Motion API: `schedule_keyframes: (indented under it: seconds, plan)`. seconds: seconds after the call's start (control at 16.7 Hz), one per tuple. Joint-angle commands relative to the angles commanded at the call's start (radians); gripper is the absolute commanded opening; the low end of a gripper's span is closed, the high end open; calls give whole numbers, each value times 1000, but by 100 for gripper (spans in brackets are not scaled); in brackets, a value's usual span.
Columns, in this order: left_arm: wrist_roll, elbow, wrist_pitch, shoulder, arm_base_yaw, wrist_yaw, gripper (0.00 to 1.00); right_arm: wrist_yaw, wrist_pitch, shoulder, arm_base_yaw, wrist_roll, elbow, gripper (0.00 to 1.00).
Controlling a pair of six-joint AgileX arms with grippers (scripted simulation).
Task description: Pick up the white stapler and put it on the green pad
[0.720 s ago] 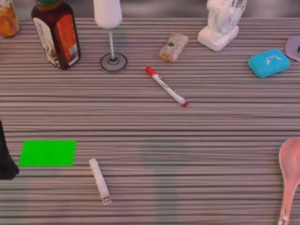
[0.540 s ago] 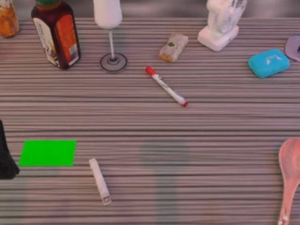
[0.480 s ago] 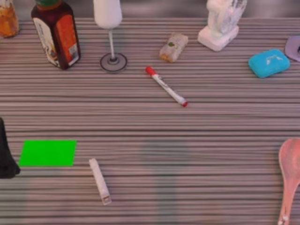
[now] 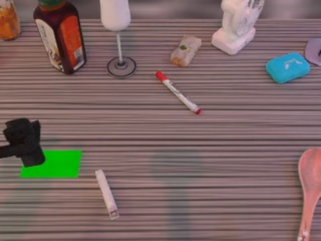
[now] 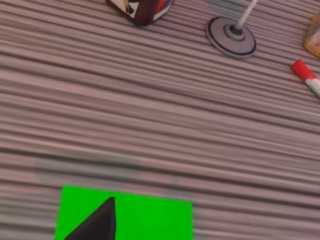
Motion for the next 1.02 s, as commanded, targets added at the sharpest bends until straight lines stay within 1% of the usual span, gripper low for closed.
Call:
schedule_keyframes:
  seconds: [0.36, 0.6, 0.84, 1.02]
  plan:
    - [-328, 403, -394, 625, -196, 3, 100, 0, 0, 0, 0, 0, 0, 100]
    - [-503, 629, -597, 917, -303, 4, 100, 0, 0, 0, 0, 0, 0, 100]
    - [-609, 776, -712, 1086, -368, 2, 100, 0, 0, 0, 0, 0, 0, 100]
    - [-626, 801, -730, 1113, -378, 1, 100, 0, 0, 0, 0, 0, 0, 100]
